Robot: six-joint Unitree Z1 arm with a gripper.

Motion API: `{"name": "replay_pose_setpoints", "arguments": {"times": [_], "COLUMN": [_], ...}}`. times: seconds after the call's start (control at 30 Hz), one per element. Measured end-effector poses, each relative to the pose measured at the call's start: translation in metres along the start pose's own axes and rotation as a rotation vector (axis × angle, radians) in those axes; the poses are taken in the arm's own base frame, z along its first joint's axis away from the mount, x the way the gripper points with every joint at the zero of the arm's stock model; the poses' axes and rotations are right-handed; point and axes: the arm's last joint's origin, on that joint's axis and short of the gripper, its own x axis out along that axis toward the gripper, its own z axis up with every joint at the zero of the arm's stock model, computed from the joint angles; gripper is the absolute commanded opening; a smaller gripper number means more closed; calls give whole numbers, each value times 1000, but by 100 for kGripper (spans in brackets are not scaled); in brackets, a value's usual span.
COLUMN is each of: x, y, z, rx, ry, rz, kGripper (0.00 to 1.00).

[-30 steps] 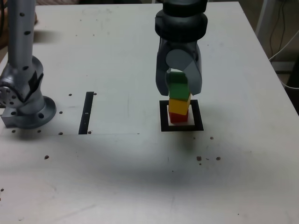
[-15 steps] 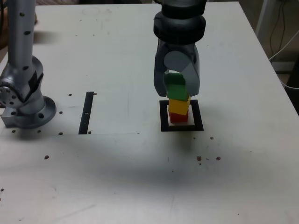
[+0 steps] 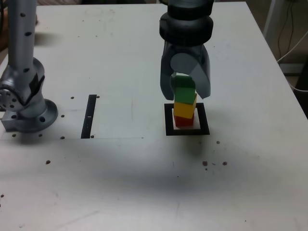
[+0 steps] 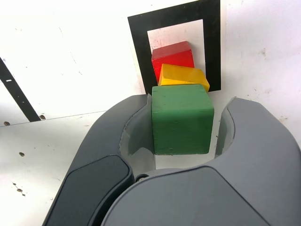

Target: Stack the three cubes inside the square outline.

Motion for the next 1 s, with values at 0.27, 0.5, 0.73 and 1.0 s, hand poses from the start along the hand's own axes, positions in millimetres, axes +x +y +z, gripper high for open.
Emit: {"name": "replay_pose_setpoints", "arguments": {"times": [0.27, 0.5, 0.73, 1.0], "x": [1, 0, 0, -3], "y": [0, 0, 0, -1], "z": [0, -1, -1, -3], "rx": [18, 18, 18, 17], "ry": [1, 2, 1, -1], "rz": [0, 0, -5, -16], "kGripper": [98, 99, 99, 99]}}
